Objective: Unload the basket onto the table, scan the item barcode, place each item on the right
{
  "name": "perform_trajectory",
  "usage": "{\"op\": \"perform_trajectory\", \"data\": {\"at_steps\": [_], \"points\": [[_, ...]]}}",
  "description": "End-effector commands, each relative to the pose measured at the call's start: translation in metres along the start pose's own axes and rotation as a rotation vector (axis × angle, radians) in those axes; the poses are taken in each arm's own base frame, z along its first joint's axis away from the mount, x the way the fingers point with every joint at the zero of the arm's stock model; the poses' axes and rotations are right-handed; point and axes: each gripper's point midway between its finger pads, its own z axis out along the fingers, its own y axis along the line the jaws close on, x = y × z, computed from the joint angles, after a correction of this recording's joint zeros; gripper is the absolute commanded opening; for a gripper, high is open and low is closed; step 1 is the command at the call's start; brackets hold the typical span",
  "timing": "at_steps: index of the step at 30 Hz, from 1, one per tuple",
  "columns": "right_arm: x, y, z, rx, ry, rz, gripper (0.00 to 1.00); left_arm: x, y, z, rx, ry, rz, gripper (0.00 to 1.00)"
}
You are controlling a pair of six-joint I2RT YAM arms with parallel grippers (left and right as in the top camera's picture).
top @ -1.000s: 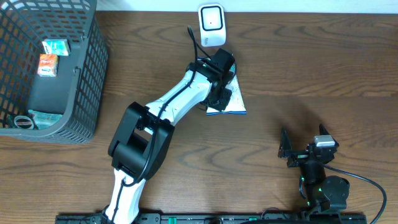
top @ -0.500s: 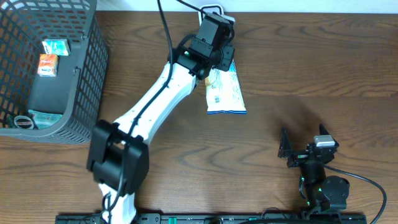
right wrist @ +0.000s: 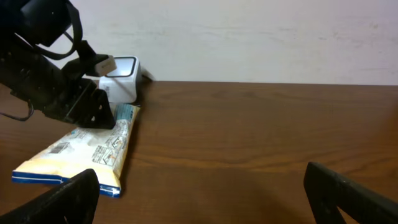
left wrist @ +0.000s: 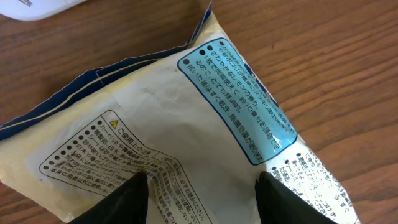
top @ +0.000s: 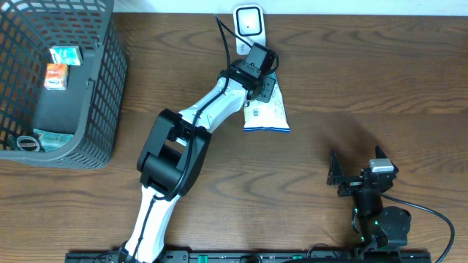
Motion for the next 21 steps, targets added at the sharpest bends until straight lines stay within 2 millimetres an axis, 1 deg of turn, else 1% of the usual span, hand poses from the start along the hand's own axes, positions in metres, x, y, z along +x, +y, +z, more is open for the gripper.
{"op": "perform_trajectory", "data": {"at_steps": [1, 4, 6, 8, 9, 10, 11, 12, 14, 16, 17, 19, 20, 21], "points": [[0.0, 0.002, 0.0, -0.01, 0.0, -0.012, 0.99, -0.023, -0.002, -0.027, -0.001, -0.066, 0.005, 0.56], [0.0, 0.002, 0.0, -0.01, -0.001, -0.012, 0.99, -0.048, -0.006, -0.064, 0.012, -0.14, 0.005, 0.57], [0.0, 0.002, 0.0, -0.01, -0.001, -0.012, 0.99, -0.058, -0.008, -0.09, 0.017, -0.172, 0.005, 0.62], [0.0, 0.002, 0.0, -0.01, 0.0, -0.012, 0.99, -0.059, -0.007, -0.108, 0.015, -0.171, 0.004, 0.63], [0.0, 0.002, 0.0, -0.01, 0.0, -0.012, 0.99, -0.054, -0.005, -0.115, 0.011, -0.149, 0.003, 0.63], [0.0, 0.002, 0.0, -0.01, -0.001, -0.012, 0.99, -0.051, -0.004, -0.116, 0.007, -0.136, 0.002, 0.63], [0.0, 0.002, 0.0, -0.01, 0.0, -0.012, 0.99, -0.043, -0.002, -0.116, 0.001, -0.102, 0.001, 0.65], [0.0, 0.002, 0.0, -0.01, -0.001, -0.012, 0.99, -0.038, 0.0, -0.116, -0.003, -0.083, -0.001, 0.69], [0.0, 0.002, 0.0, -0.01, -0.001, -0.012, 0.99, -0.022, 0.007, -0.11, -0.018, -0.021, -0.009, 0.78], [0.0, 0.002, 0.0, -0.01, 0.0, -0.012, 0.99, -0.011, 0.018, -0.105, -0.036, 0.03, -0.035, 0.87], [0.0, 0.002, 0.0, -0.01, 0.0, -0.012, 0.99, -0.002, 0.033, -0.101, -0.055, 0.067, -0.101, 0.89], [0.0, 0.002, 0.0, -0.01, 0.0, -0.012, 0.99, 0.003, 0.044, -0.1, -0.018, 0.098, -0.172, 0.9], [0.0, 0.002, 0.0, -0.01, 0.0, -0.012, 0.99, 0.004, 0.045, -0.1, 0.023, 0.109, -0.192, 0.98], [0.0, 0.002, 0.0, -0.01, 0.0, -0.012, 0.99, 0.005, 0.045, -0.101, 0.078, 0.122, -0.216, 0.98]]}}
